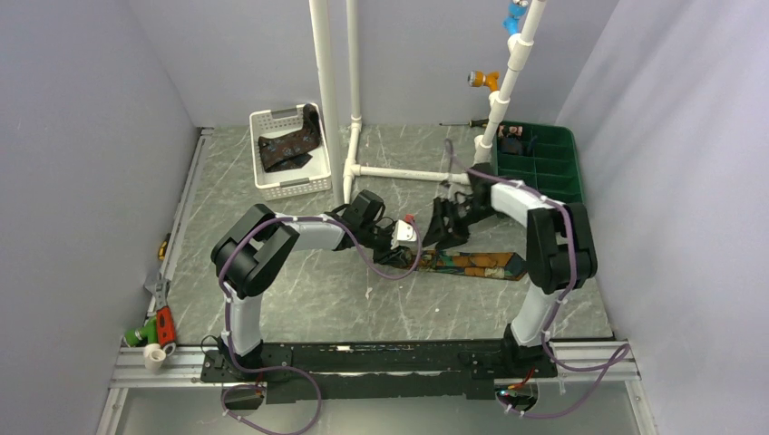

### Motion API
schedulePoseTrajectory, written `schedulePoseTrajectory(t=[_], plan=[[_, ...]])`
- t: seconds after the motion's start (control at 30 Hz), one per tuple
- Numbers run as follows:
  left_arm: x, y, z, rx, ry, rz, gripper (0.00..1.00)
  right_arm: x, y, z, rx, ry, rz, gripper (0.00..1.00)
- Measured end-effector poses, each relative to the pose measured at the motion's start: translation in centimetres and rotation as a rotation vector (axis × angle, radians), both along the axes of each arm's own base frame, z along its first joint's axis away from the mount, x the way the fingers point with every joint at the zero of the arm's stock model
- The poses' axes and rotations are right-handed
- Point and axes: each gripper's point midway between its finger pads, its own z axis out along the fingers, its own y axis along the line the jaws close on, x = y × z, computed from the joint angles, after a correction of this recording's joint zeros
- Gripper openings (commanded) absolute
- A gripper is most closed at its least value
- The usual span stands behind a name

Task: Roll the ties
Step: Roll the tie at the center of the board.

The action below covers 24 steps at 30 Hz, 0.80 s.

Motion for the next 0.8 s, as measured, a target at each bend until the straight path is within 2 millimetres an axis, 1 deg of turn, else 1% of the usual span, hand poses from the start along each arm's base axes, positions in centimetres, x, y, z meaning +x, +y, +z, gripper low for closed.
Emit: schedulePoseTrajectory(t=[0.1,0.17,0.23,0.3,0.43,0.53,0.57,0.63,0.67,0.7,0.73,0.8], plan=[[0.0,0.0,0.0,0.001,0.001,0.001,0.15,-2.3,4.2,-1.3,0.071,0.071,0.031,0.58],[0.0,0.0,0.0,0.002,0.002,0.004,0.15,-3.1,5.8,-1.8,0.1,0.092,0.035,0.57],[0.0,0.0,0.0,0.002,0.003,0.006,0.15,-3.4,6.8,-2.1,0.114,0.096,0.032,0.55],[-0.1,-0.1,0.0,0.001,-0.001,0.007,0.15,-3.1,7.4,-2.2,0.124,0.087,0.029,0.53],[-0.1,-0.1,0.0,0.003,-0.006,0.012,0.15,-2.2,7.9,-2.9,0.133,0.077,0.011,0.49],[-0.1,-0.1,-0.1,0.006,0.0,0.021,0.16,-2.0,8.1,-3.1,0.149,0.094,-0.001,0.39],[-0.1,-0.1,-0.1,0.006,0.002,0.022,0.17,-2.1,8.2,-3.1,0.152,0.095,-0.001,0.33],[-0.1,0.0,-0.1,0.007,0.003,0.025,0.18,-2.1,8.2,-3.2,0.154,0.097,0.0,0.15],[0.0,0.0,-0.1,0.009,0.005,0.029,0.2,-2.1,8.3,-3.1,0.157,0.097,0.003,0.06],[0.0,0.0,-0.1,0.012,0.006,0.032,0.23,-2.2,8.2,-3.2,0.158,0.096,0.008,0.0],[0.0,0.0,-0.1,0.013,0.006,0.032,0.28,-2.2,8.2,-3.2,0.156,0.092,0.013,0.0],[0.0,0.0,-0.2,0.015,0.007,0.033,0.43,-2.3,8.0,-3.4,0.152,0.09,0.026,0.0]])
